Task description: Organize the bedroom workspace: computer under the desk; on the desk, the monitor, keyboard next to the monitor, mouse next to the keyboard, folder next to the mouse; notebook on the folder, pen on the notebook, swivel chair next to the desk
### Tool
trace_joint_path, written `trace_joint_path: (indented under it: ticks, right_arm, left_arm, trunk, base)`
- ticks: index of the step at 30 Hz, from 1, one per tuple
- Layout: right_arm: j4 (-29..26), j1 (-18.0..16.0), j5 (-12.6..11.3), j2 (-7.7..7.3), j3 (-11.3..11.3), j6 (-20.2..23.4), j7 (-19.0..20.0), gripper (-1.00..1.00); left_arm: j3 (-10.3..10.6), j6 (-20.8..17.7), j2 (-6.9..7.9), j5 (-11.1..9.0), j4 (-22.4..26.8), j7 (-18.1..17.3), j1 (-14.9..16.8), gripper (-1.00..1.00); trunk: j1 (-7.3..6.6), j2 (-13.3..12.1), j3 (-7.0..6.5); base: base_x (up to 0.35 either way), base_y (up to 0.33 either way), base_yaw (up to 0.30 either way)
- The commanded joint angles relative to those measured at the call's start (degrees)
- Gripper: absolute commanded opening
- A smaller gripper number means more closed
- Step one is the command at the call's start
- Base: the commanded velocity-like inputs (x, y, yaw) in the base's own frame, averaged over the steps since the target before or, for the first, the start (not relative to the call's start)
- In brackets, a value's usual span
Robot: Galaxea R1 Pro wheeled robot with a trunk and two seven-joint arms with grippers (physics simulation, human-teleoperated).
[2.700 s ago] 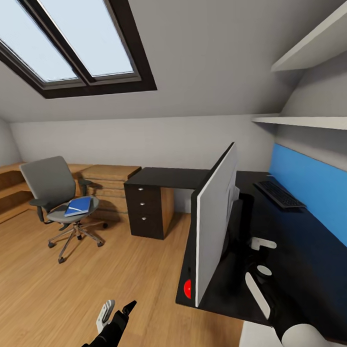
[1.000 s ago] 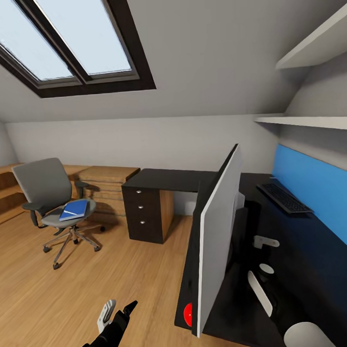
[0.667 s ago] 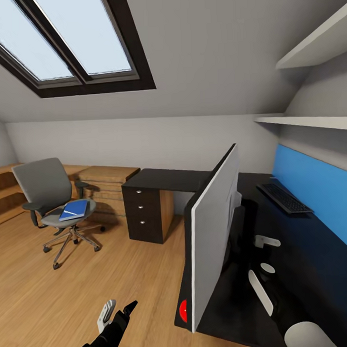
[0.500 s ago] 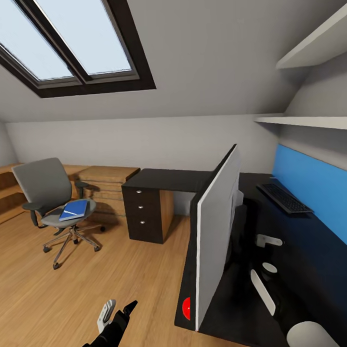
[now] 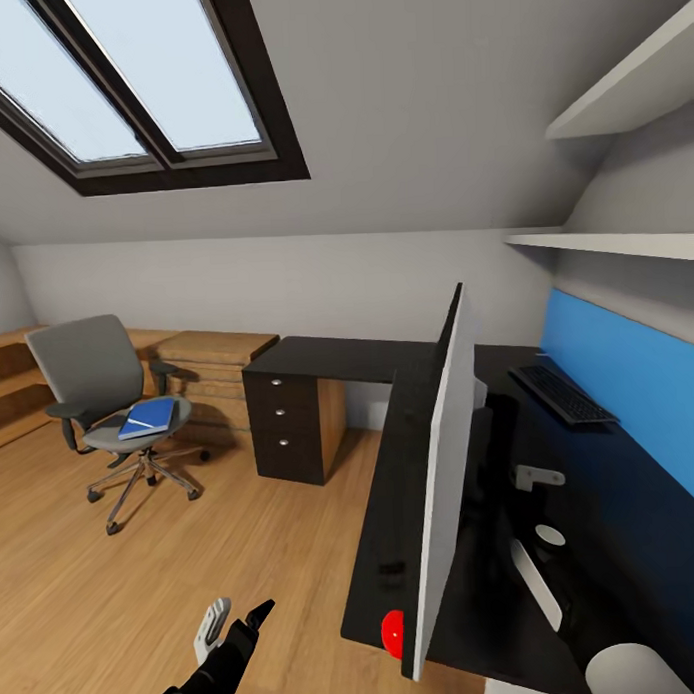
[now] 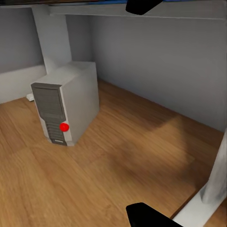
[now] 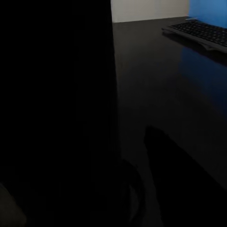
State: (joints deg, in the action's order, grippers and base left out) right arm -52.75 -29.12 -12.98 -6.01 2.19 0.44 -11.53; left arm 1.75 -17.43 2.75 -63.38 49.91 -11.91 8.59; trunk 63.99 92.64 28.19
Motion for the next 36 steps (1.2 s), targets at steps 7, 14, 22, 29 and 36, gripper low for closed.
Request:
trace_joint_path:
  ticks: [7, 14, 22, 29, 36]
  right_arm:
    - [0.97, -0.76, -1.29, 1.56, 1.57, 0.10, -0.14, -1.00]
    - [-0.89, -0.76, -1.26, 1.59, 1.57, 0.10, -0.14, -1.00]
    - [-1.86, -0.76, -1.26, 1.59, 1.57, 0.10, -0.14, -1.00]
    - [-1.97, -1.36, -1.49, 1.53, 1.72, 0.36, -0.42, -1.00]
    - [-3.65, -1.38, -1.22, 1.83, 1.76, 1.84, -0.88, -1.00]
  left_arm:
    - [-0.58, 0.21, 1.54, 1.09, 0.99, -0.64, -0.01, 1.00]
    - [-0.58, 0.21, 1.54, 1.24, 1.28, -0.64, -0.01, 1.00]
    - [-0.58, 0.21, 1.54, 1.24, 1.28, -0.64, -0.01, 1.00]
    - [-0.46, -0.27, 1.93, 0.57, 1.94, -0.49, 0.08, 1.00]
    - [-0.21, -0.62, 3.60, -1.69, 4.22, 1.77, -0.40, 1.00]
  trunk:
    - [-0.01, 0.04, 0.06]
    - [-0.01, 0.04, 0.06]
    - [-0.01, 0.04, 0.06]
    - [-0.01, 0.04, 0.06]
    - [-0.01, 0.04, 0.06]
  base:
    - [-0.004, -0.003, 0.000]
    - [0.000, 0.000, 0.000]
    - [0.000, 0.000, 0.000]
    - [0.000, 0.000, 0.000]
    - [-0.004, -0.012, 0.000]
